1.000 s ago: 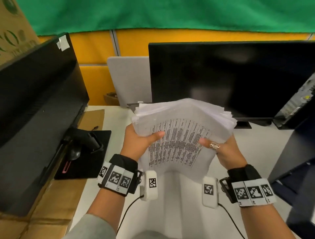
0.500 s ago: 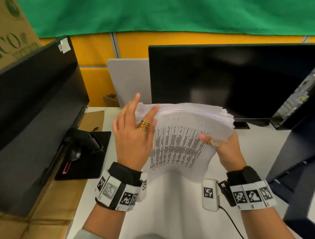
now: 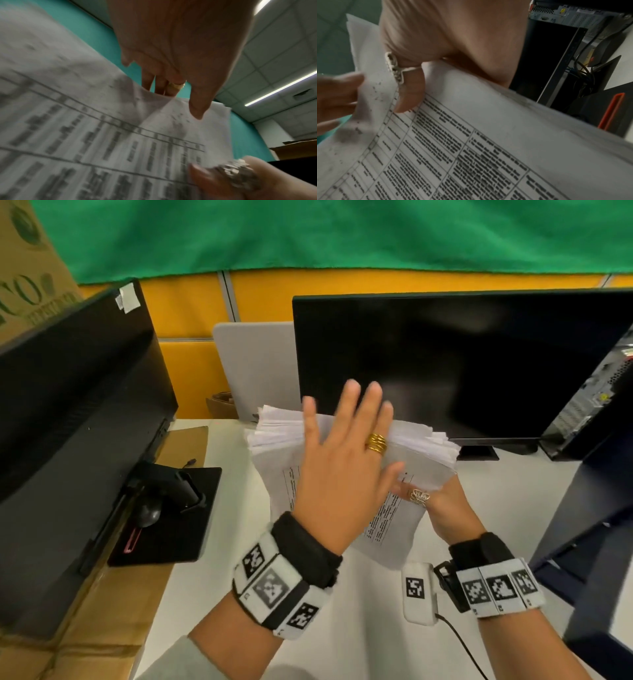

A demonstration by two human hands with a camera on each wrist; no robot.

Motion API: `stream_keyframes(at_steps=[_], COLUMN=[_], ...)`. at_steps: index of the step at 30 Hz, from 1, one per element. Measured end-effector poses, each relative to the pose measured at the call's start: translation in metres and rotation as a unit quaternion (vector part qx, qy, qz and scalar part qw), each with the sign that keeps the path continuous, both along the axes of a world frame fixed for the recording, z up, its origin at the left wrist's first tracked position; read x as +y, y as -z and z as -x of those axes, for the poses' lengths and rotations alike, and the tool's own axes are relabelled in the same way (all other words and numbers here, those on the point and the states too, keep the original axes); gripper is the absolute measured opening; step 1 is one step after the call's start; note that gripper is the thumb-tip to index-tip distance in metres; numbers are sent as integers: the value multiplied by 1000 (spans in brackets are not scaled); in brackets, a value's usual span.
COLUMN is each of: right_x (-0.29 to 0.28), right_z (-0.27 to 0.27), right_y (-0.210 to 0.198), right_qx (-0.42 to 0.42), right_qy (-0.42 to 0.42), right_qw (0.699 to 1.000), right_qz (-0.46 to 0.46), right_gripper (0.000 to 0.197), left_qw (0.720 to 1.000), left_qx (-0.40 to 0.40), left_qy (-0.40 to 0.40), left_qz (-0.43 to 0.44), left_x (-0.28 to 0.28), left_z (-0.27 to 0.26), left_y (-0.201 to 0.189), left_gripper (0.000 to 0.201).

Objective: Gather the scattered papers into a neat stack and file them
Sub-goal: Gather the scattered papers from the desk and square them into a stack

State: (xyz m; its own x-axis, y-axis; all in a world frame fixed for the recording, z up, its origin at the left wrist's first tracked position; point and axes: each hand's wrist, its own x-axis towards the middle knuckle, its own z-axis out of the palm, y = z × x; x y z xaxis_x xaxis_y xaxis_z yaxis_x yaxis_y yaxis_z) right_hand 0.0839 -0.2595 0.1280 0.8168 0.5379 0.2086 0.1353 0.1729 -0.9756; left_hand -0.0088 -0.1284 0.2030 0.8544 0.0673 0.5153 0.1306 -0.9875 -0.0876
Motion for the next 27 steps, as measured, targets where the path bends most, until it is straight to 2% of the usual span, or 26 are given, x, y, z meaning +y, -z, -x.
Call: stream_keyframes(at_steps=[2, 5, 7, 9, 12, 13, 16, 18, 19, 21, 22, 23, 25, 27], right_x=[3, 3, -2, -8, -12, -12, -10, -7, -4, 1, 4, 6, 11, 15], right_z=[1, 1, 1, 1, 1, 1, 0, 2, 3, 6, 7, 9, 12, 15], right_y=[-3, -5, -4, -3, -2, -1, 5, 9, 11, 13, 14, 15, 16, 13], right_qx=[-5, -4, -10, -7, -9, -1, 26, 28, 26, 22, 21, 21, 25, 16], right_qy=[24, 50, 47, 41, 11, 4, 11, 15, 15, 14, 20, 32, 56, 64], right_qw=[1000, 999, 999, 999, 1000, 1000, 999, 999, 999, 999, 999, 999, 998, 998], right_qz=[9, 20, 23, 17, 7, 2, 15, 31, 36, 40, 40, 39, 28, 23], right_gripper=[43, 52, 52, 40, 46, 48, 54, 51, 46, 41, 40, 39, 38, 36], left_qw=[1000, 998, 995, 991, 995, 995, 991, 990, 988, 981, 981, 984, 989, 991], left_qx=[15, 19, 32, 42, 57, 83, 129, 122, 106, 80, 89, 107, 129, 119], left_qy=[26, 51, 98, 125, 74, 51, 25, 47, 60, 68, 59, 46, 26, 30], left_qz=[-7, 7, 13, 29, 19, 20, 29, 58, 92, 162, 161, 137, 62, 53], left_x=[-14, -20, -20, -18, -4, 4, 23, 30, 33, 40, 42, 42, 46, 51], left_z=[-5, -7, -9, -12, -9, -8, -8, -9, -9, -11, -12, -12, -13, -10], left_y=[-1, -1, -2, -4, -14, -17, -21, -24, -24, -25, -27, -29, -27, -26], left_gripper=[58, 53, 59, 69, 93, 93, 58, 50, 59, 91, 97, 91, 58, 45])
